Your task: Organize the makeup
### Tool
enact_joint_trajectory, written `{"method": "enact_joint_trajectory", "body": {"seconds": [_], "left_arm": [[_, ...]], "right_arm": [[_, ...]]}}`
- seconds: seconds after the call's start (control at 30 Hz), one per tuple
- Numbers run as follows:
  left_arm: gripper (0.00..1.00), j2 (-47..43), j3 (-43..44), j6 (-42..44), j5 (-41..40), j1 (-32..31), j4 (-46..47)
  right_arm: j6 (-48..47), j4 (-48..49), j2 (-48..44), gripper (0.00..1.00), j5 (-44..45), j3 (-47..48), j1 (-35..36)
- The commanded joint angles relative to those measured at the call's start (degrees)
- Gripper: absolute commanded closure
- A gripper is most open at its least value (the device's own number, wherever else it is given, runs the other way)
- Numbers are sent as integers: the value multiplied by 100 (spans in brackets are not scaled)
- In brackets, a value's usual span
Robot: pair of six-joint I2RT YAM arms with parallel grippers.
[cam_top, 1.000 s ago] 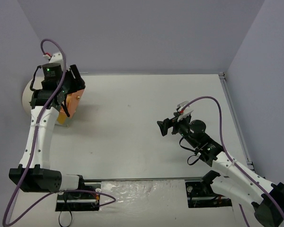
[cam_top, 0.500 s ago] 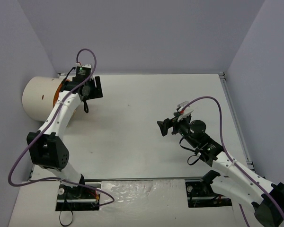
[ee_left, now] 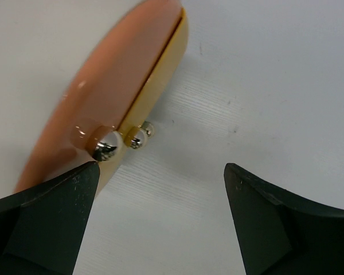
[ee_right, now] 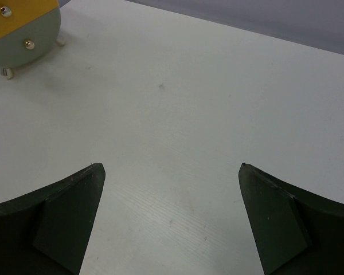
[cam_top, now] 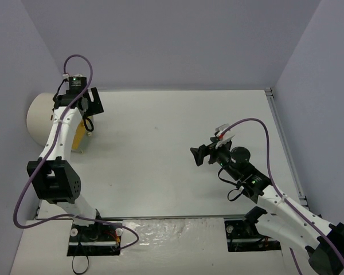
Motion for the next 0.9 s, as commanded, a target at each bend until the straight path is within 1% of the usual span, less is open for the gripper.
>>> {"method": "enact_joint_trajectory", "body": {"seconds": [0.0,0.13,0.2,0.33,0.47,0.5,0.57,0.6,0.7,0.77,0.87], "left_arm": [[11,-55,470,155,-134,422,184],[10,185,744,138,7,491,22],[10,14,815,65,279,459,6],[9,-618,593,-68,694,378,228],[7,-1364,561,-202,1127,325,207],[6,-1378,545,-205,1229,308,205],[5,-1828,454,-280,1456,276,190],[5,-1904,402,-299,1541,259,182],[3,-2606,37,-261,1717,244,63],[3,-3086,-151,-175,1678,245,-53],[3,-3830,-691,32,1539,240,-202]], "right_arm": [[55,584,-45,0,-92,49,-48],[55,558,-77,0,-100,58,-48],[49,523,-121,0,-100,63,-45],[20,420,-191,0,-100,117,-48],[-23,134,-200,0,-32,274,-39],[-16,127,-200,0,-29,309,-47],[37,-143,-253,0,150,432,-40],[58,-188,-280,0,181,489,-33],[214,-663,-422,0,818,846,-38],[276,-1056,-541,0,1201,1022,-37],[347,-1705,-728,0,1575,1519,-35]]}}
